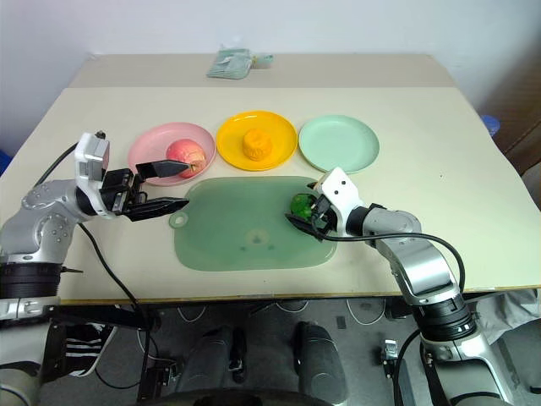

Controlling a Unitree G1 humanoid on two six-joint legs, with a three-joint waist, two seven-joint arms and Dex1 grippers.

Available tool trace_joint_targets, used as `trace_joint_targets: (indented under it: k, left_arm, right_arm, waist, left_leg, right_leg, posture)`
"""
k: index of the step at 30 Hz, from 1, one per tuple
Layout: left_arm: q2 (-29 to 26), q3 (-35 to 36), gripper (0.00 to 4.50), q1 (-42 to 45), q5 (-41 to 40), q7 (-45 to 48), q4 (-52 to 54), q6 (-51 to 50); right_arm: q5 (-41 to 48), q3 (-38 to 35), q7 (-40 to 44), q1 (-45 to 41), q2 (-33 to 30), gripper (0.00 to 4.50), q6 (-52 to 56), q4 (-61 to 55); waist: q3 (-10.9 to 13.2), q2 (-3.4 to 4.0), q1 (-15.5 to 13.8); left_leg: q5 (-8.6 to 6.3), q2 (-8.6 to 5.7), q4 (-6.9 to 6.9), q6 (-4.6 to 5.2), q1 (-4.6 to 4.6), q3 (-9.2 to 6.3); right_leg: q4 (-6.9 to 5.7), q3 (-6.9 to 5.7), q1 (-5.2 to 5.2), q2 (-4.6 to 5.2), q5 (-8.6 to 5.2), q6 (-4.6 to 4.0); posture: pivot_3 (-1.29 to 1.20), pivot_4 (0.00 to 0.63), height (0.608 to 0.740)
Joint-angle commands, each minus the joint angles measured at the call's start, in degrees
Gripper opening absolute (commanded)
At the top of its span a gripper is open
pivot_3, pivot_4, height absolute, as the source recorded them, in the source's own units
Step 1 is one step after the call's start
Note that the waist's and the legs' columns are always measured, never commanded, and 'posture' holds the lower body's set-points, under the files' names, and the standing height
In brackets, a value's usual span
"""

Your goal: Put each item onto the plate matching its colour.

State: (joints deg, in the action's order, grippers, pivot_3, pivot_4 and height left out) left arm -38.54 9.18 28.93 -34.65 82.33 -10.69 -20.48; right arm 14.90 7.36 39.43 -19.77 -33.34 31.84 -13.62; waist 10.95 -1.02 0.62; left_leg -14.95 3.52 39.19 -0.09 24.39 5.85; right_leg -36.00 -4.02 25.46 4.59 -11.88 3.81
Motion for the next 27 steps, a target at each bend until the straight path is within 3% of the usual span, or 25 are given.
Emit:
trace_joint_targets:
  k: [1,3,5,22,27]
  left_arm:
    - [-0.76,0.05,4.49,-0.09,0.37,0.74,0.32,1.4]
    - [-0.77,0.03,4.5,-0.26,0.43,0.62,0.6,1.35]
    - [-0.76,0.04,4.5,-0.42,0.24,0.41,1.09,1.32]
    - [1.1,-0.02,4.5,2.07,0.57,-1.54,-1.0,3.03]
    - [3.57,-0.44,4.5,5.91,7.21,-8.89,-8.43,11.46]
  right_arm:
    - [-0.56,-0.24,0.56,-0.68,-0.22,4.25,-0.89,-0.45]
    - [-1.28,-0.09,0.51,-0.64,-0.23,3.73,-1.22,-0.17]
    - [-1.79,-0.07,0.6,-0.51,-0.22,2.8,-1.65,-0.3]
    - [-1.96,-2.76,0.56,-2.31,0.37,2.8,-2.51,0.09]
    - [-3.08,-7.65,-6.49,-8.11,4.11,2.8,-5.27,5.48]
  waist:
    - [0.0,0.0,0.02]
    - [0.0,0.0,0.01]
    - [0.0,0.0,0.0]
    - [0.0,0.0,0.01]
    - [0.0,0.01,-0.05]
  left_leg:
    - [0.0,0.0,0.0,0.0,0.0,0.0]
    - [0.0,0.0,0.0,0.0,0.0,0.0]
    - [0.0,0.0,0.0,0.0,0.0,0.0]
    - [0.0,0.0,0.0,0.0,0.0,0.0]
    - [0.01,0.0,0.01,-0.01,0.0,0.01]
  right_leg:
    - [0.0,0.0,0.0,0.0,0.0,0.0]
    - [0.0,0.0,0.0,0.0,0.0,0.01]
    - [0.0,0.0,0.0,0.0,0.0,0.01]
    - [0.0,0.0,0.0,0.0,0.01,0.03]
    - [-0.01,0.0,0.0,-0.01,0.04,0.05]
  posture:
    - [0.0,0.15,0.74]
    - [0.0,0.15,0.74]
    - [0.0,0.15,0.74]
    - [0.0,0.15,0.74]
    - [0.0,0.15,0.74]
